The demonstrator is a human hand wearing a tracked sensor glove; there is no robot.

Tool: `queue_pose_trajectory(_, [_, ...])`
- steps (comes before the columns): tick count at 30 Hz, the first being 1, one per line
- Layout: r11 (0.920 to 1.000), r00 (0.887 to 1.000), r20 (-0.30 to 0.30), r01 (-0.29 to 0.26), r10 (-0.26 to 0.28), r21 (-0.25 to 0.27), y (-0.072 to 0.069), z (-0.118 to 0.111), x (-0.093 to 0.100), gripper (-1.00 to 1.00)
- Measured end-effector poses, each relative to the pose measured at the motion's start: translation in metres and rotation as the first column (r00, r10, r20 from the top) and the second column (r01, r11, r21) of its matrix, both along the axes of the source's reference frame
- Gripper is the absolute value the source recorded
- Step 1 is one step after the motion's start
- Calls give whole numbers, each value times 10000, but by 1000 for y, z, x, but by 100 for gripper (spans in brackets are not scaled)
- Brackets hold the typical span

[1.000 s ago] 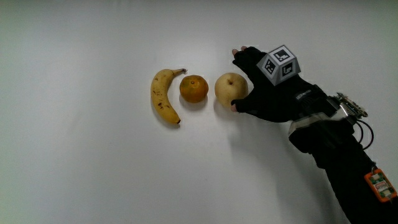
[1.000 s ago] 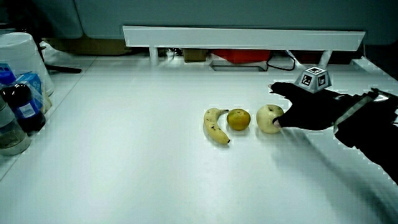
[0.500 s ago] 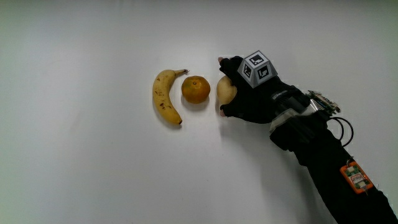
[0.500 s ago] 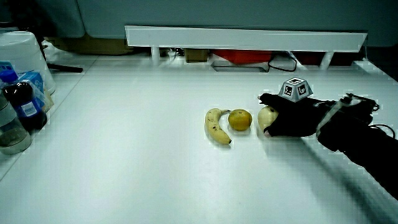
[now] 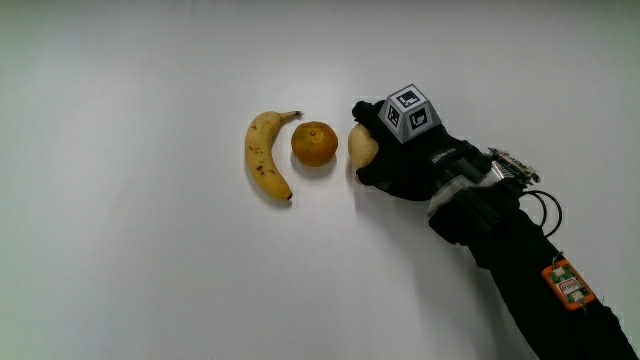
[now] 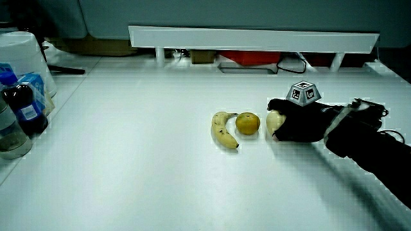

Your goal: Pick pear no leg

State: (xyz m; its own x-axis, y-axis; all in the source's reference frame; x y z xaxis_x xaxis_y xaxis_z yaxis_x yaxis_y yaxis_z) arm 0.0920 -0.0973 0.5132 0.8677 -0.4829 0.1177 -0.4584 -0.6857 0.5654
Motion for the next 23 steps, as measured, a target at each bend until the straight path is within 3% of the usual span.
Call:
queue_pose_trajectory(7, [9998, 9997, 200, -167, 164, 126, 0, -1, 7, 100])
queue_pose_trajectory(11, [9991, 9985, 550, -95, 73, 404, -1, -20, 8, 100])
queue_pose_trajectory(15, [9965, 9945, 992, 272, -350, 789, 7, -48, 5, 100])
queue_pose_trajectory(21, [9866, 9690, 2089, 1082, -1321, 1220, 33, -88, -8, 100])
queue_pose_trajectory(23, [9843, 9496, 2667, 1414, -1650, 1054, 46, -103, -17, 100])
